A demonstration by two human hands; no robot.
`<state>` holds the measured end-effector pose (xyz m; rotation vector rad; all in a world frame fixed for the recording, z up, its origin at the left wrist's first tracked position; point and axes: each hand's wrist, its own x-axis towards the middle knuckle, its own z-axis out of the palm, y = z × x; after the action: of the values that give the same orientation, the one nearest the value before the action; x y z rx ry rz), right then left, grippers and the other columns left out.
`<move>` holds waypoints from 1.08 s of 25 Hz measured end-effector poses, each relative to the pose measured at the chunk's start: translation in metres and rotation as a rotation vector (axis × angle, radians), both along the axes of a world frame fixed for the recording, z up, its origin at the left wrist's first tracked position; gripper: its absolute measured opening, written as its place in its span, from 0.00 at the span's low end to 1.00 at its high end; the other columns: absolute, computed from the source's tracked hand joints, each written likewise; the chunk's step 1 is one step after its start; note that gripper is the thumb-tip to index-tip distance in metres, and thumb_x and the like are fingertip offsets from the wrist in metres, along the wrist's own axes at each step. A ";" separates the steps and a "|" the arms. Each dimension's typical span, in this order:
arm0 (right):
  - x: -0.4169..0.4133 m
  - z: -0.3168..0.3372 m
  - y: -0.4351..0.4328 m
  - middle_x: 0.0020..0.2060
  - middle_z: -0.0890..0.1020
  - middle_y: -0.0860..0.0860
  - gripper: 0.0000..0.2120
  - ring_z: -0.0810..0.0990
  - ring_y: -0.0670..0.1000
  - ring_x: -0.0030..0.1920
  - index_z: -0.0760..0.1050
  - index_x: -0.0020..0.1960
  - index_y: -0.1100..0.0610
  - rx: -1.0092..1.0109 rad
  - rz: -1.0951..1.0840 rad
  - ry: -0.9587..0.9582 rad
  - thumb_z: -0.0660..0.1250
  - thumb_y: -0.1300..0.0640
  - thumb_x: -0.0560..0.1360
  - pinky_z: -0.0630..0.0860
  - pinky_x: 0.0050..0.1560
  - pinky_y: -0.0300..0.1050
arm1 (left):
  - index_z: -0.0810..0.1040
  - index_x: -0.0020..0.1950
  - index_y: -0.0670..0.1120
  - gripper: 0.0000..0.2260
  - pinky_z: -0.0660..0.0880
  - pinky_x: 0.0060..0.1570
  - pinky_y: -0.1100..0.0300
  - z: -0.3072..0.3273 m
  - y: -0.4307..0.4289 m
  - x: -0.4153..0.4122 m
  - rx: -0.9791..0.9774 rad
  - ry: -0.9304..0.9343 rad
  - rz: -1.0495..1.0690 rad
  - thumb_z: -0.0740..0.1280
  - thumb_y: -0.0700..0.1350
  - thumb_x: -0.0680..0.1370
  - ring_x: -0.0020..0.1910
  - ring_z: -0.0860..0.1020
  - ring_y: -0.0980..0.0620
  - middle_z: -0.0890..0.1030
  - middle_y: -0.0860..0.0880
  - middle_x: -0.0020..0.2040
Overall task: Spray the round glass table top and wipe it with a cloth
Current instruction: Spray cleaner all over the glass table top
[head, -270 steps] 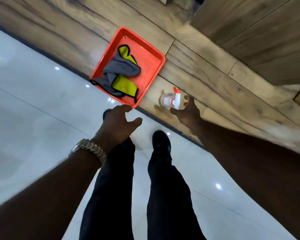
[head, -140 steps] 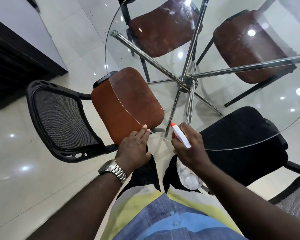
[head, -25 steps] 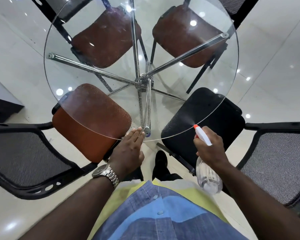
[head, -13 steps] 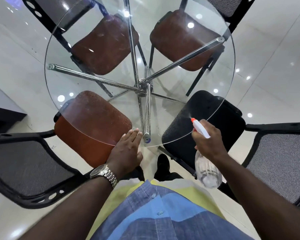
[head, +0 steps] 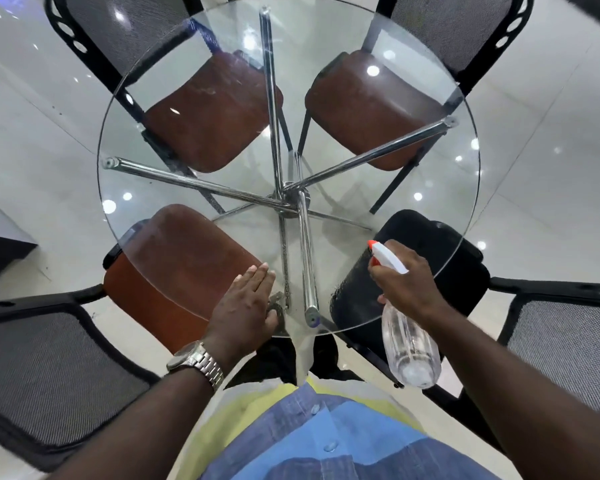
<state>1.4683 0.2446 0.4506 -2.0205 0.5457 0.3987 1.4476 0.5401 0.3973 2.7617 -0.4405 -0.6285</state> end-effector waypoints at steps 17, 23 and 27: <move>0.039 0.024 0.042 0.41 0.78 0.52 0.11 0.80 0.55 0.39 0.78 0.42 0.49 -0.137 -0.159 -0.019 0.68 0.64 0.76 0.85 0.36 0.57 | 0.63 0.81 0.43 0.33 0.52 0.82 0.54 -0.001 0.026 0.072 -0.135 -0.025 -0.188 0.69 0.48 0.78 0.82 0.59 0.46 0.62 0.44 0.82; 0.004 0.011 -0.022 0.47 0.80 0.58 0.03 0.80 0.54 0.40 0.79 0.48 0.58 -0.119 -0.297 0.005 0.68 0.63 0.76 0.80 0.28 0.42 | 0.65 0.80 0.42 0.33 0.55 0.82 0.53 -0.009 -0.020 0.059 -0.080 -0.036 -0.262 0.69 0.50 0.78 0.81 0.61 0.46 0.65 0.43 0.81; -0.024 -0.004 -0.064 0.43 0.81 0.63 0.03 0.79 0.56 0.37 0.79 0.49 0.60 -0.088 -0.350 -0.009 0.67 0.63 0.77 0.84 0.37 0.62 | 0.67 0.79 0.41 0.33 0.60 0.80 0.48 -0.005 -0.058 0.037 -0.030 -0.016 -0.252 0.70 0.50 0.76 0.80 0.63 0.43 0.67 0.41 0.80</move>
<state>1.4441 0.1807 0.4468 -1.9590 0.9072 0.1554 1.4851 0.4818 0.3920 2.7071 -0.8038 -0.6500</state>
